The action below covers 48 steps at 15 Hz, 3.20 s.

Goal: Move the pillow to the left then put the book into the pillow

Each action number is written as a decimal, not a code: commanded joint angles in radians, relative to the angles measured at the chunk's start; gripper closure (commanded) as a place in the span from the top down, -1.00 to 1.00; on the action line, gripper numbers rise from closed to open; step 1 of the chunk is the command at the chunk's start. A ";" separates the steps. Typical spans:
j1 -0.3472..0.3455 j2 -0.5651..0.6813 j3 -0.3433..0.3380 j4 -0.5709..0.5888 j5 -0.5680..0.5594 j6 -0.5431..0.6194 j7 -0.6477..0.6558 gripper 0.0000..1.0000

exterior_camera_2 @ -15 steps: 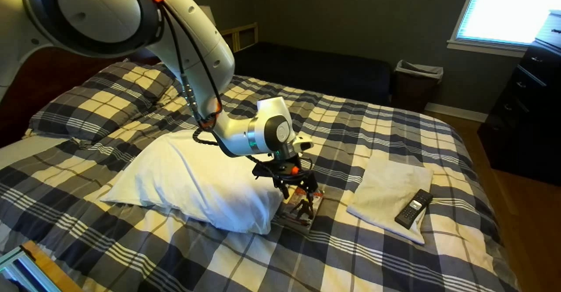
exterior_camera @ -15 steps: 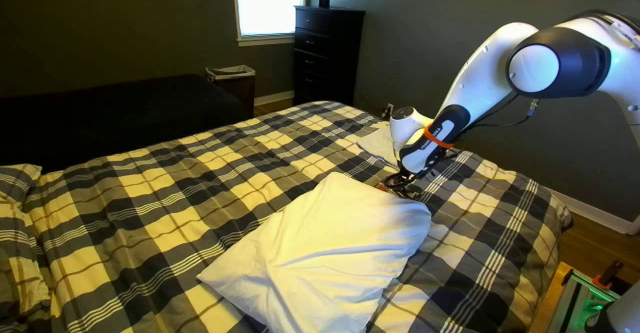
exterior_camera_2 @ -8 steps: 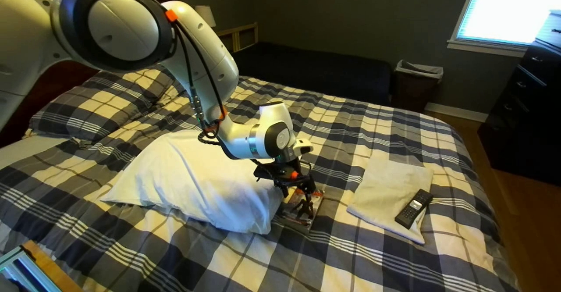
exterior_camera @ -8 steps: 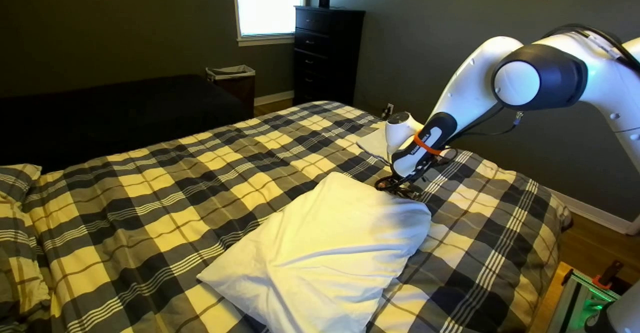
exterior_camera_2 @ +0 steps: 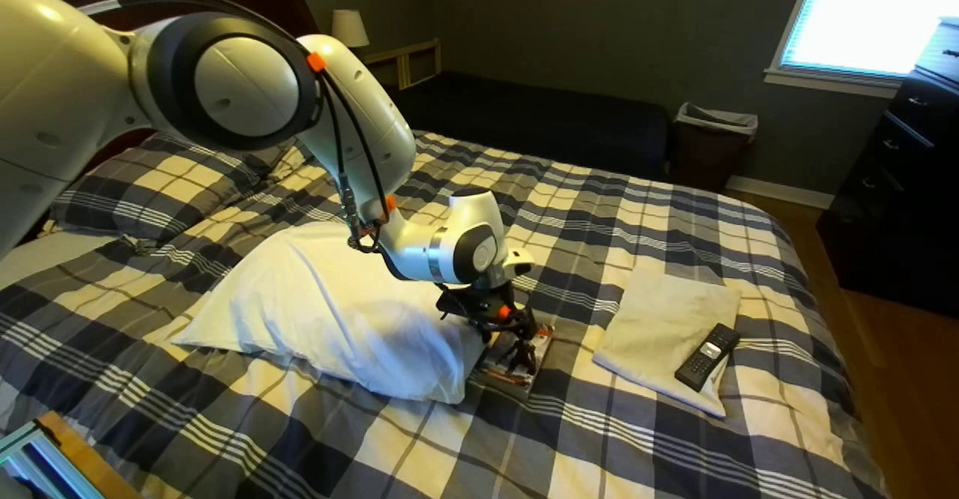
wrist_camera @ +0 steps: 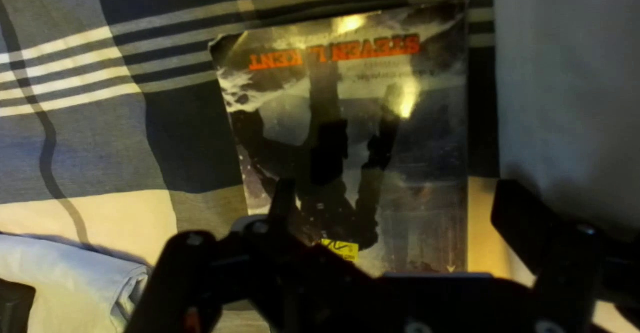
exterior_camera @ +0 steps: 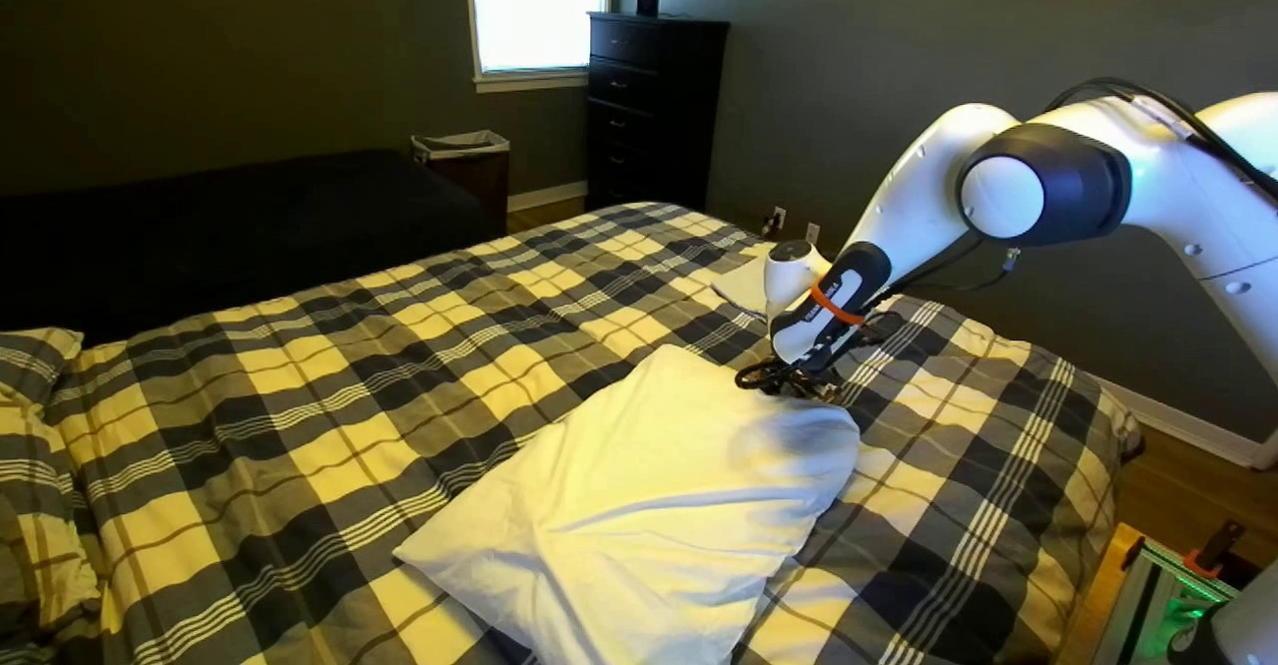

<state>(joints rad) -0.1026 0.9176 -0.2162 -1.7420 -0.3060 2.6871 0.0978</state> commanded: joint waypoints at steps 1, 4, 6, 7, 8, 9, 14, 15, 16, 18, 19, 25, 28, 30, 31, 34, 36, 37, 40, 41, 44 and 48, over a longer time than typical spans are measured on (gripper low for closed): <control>0.008 0.064 -0.010 0.063 0.030 0.019 -0.021 1.00; 0.015 0.096 -0.019 0.098 0.028 0.006 -0.015 1.00; 0.023 0.112 -0.030 0.114 0.023 0.001 -0.011 1.00; 0.028 0.121 -0.037 0.122 0.020 -0.006 -0.009 1.00; 0.032 0.131 -0.043 0.132 0.018 -0.011 -0.009 1.00; 0.037 0.140 -0.049 0.141 0.017 -0.018 -0.007 1.00; 0.057 0.167 -0.071 0.180 0.011 -0.062 -0.003 0.37; 0.059 0.167 -0.071 0.184 0.011 -0.069 -0.004 0.21; 0.059 0.164 -0.069 0.188 0.011 -0.079 -0.006 0.09; 0.061 0.160 -0.071 0.194 0.010 -0.091 -0.002 -0.15; 0.060 0.153 -0.072 0.193 0.011 -0.095 -0.002 -0.27; 0.060 0.118 -0.102 0.169 0.003 -0.087 0.012 -0.58; 0.066 0.089 -0.121 0.145 -0.004 -0.079 0.019 -0.65; 0.069 0.066 -0.130 0.129 -0.006 -0.073 0.026 -0.71; 0.071 0.051 -0.132 0.118 -0.004 -0.070 0.031 -0.71; 0.080 0.010 -0.133 0.085 -0.007 -0.062 0.040 -0.75; 0.088 -0.021 -0.132 0.060 -0.012 -0.059 0.040 -0.76; 0.091 -0.038 -0.128 0.045 -0.014 -0.048 0.039 -0.76; 0.106 -0.099 -0.109 -0.012 -0.010 -0.018 0.028 -0.76; 0.117 -0.122 -0.105 -0.034 -0.011 -0.007 0.027 -0.76; 0.152 -0.180 -0.094 -0.092 -0.016 0.029 0.030 -0.76; 0.212 -0.262 -0.081 -0.165 -0.028 0.043 0.034 -0.76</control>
<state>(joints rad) 0.0727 0.7457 -0.3048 -1.8082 -0.3086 2.7058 0.1181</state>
